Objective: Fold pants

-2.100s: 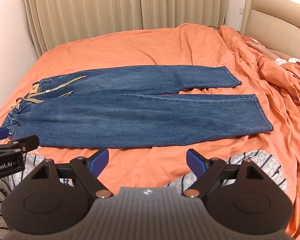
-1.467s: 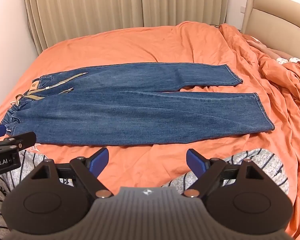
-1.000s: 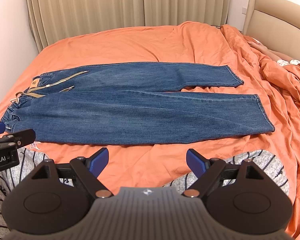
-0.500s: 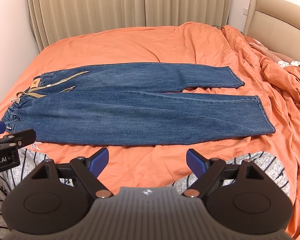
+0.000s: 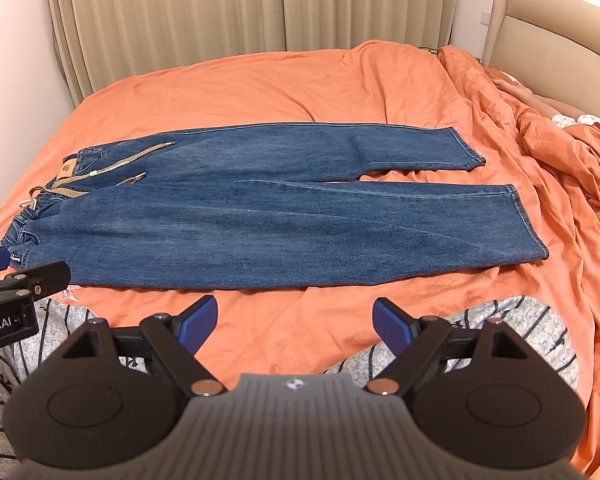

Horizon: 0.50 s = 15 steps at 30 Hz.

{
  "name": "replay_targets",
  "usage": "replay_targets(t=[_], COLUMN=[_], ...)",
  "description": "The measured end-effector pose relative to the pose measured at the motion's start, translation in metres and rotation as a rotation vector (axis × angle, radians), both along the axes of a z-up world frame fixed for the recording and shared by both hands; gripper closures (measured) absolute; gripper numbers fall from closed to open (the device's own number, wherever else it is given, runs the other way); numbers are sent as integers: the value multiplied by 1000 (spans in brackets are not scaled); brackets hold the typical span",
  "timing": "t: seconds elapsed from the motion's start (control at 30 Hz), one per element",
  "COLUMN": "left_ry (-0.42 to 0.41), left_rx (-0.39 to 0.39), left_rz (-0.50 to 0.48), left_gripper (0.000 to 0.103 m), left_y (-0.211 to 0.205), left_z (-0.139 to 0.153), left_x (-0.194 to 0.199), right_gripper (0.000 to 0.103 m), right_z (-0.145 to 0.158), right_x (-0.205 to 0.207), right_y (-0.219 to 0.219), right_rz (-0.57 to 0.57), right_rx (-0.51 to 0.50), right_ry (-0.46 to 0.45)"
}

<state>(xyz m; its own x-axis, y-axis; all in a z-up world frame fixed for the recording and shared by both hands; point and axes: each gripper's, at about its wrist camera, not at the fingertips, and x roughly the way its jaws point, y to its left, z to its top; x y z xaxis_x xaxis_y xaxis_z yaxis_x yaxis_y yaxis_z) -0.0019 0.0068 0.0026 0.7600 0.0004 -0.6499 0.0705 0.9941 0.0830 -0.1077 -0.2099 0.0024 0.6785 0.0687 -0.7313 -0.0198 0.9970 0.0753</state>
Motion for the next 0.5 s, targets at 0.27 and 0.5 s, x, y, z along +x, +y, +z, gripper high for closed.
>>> replay_targets(t=[0.27,0.5], left_ry=[-4,0], left_rx=[1,0], left_rz=[-4,-10], left_gripper=[14,14], left_y=[-4,-4], left_z=[-2,-2], left_x=[-2,-3], right_gripper=[22,22], right_z=[-1,0], right_x=[0,-3], right_y=[-1,-2], right_rz=[-10,-16], right_rx=[5,10], right_ry=[3,-1])
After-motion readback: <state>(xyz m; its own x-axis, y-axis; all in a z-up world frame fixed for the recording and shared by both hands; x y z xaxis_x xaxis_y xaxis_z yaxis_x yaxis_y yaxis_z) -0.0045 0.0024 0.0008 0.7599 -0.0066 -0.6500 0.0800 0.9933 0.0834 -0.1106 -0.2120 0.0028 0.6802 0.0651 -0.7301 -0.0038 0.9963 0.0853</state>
